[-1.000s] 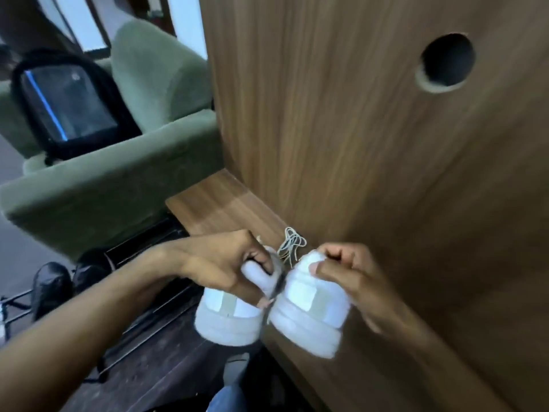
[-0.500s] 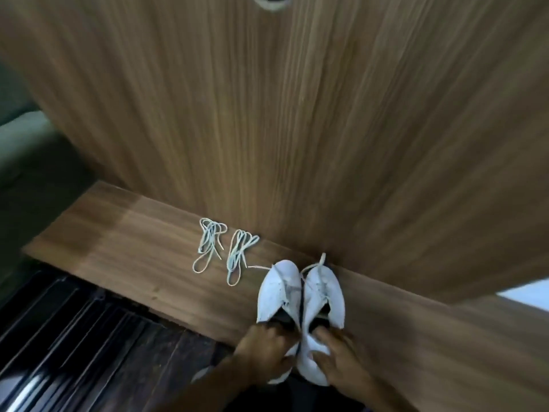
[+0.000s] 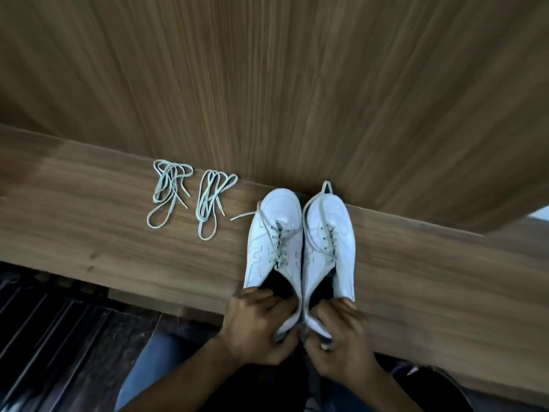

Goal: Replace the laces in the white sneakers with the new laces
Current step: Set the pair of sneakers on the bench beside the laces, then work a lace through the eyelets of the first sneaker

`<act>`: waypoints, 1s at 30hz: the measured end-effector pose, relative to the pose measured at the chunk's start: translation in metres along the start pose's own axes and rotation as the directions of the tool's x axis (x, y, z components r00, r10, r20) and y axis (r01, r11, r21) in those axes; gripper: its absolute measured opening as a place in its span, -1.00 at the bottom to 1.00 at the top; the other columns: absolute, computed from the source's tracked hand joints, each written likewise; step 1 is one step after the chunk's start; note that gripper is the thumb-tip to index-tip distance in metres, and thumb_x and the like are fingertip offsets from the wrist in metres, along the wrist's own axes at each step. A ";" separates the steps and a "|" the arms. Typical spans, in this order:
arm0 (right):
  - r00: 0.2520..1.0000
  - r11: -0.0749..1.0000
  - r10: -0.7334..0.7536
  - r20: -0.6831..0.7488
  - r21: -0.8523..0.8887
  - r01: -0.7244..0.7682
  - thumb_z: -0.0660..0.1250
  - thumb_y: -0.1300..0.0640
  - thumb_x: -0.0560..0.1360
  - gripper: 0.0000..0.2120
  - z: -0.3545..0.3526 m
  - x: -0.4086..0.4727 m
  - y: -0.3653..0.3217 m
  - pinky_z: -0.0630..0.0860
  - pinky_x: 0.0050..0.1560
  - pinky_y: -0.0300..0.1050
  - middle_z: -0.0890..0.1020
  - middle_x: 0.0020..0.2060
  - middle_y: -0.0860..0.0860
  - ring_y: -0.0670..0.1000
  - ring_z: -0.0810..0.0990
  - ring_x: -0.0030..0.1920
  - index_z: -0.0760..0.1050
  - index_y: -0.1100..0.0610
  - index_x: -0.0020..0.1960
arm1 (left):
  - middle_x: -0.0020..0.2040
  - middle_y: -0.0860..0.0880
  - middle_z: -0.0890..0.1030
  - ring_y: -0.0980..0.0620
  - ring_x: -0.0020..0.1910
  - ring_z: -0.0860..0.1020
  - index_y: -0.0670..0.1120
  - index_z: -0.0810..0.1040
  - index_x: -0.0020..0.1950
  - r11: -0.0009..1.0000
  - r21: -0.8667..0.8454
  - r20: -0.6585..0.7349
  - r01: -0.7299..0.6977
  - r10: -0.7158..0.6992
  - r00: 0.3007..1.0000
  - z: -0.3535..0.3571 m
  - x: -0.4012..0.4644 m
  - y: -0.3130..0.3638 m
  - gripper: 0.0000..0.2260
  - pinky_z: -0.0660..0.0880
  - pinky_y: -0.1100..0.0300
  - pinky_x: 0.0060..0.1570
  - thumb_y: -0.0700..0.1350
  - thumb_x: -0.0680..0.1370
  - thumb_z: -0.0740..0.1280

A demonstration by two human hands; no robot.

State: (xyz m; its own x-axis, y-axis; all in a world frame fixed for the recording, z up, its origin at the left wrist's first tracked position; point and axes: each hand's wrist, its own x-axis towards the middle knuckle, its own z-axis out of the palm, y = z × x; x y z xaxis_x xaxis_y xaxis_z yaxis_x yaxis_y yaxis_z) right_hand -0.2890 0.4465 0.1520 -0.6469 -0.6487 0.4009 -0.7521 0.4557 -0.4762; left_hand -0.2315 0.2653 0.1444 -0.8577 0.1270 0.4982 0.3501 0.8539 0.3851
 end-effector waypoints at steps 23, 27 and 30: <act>0.937 0.945 0.292 0.195 -0.210 -0.251 0.26 -0.02 0.52 -0.83 -0.052 -0.022 -0.007 0.28 -0.19 -0.11 0.60 -0.02 -0.02 0.05 0.54 0.01 0.43 0.04 0.05 | 0.20 0.08 0.59 0.01 0.19 0.50 0.12 0.50 0.29 0.970 0.114 0.362 0.215 -0.242 0.901 -0.031 0.003 0.021 -0.44 0.38 0.21 0.10 0.33 0.40 0.10; 0.885 0.909 0.383 0.264 -0.277 -0.311 0.23 -0.08 0.51 -0.74 -0.054 -0.015 -0.010 0.45 -0.08 -0.07 0.56 0.08 -0.05 0.03 0.54 0.09 0.41 0.00 0.13 | 0.21 0.02 0.58 -0.04 0.19 0.48 0.10 0.46 0.32 0.962 0.138 0.419 0.236 -0.273 0.866 -0.038 -0.003 0.028 -0.58 0.36 0.17 0.11 0.19 0.50 0.26; 0.895 0.901 0.410 0.175 -0.228 -0.369 0.14 -0.18 0.43 -0.62 -0.051 -0.006 -0.016 0.53 -0.09 -0.03 0.58 0.01 -0.04 0.03 0.57 0.05 0.49 0.03 0.08 | 0.16 -0.03 0.60 -0.09 0.12 0.51 0.03 0.51 0.25 0.964 0.109 0.419 0.244 -0.267 0.868 -0.037 -0.006 0.028 -0.58 0.38 0.13 0.07 0.20 0.48 0.23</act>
State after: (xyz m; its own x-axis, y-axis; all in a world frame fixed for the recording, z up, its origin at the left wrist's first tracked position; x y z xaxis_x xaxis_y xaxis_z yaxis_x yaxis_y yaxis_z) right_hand -0.2800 0.4746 0.1973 -0.8655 -0.5002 0.0267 -0.4681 0.7888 -0.3984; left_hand -0.2027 0.2695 0.1813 -0.9956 0.0941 0.0039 0.0875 0.9087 0.4083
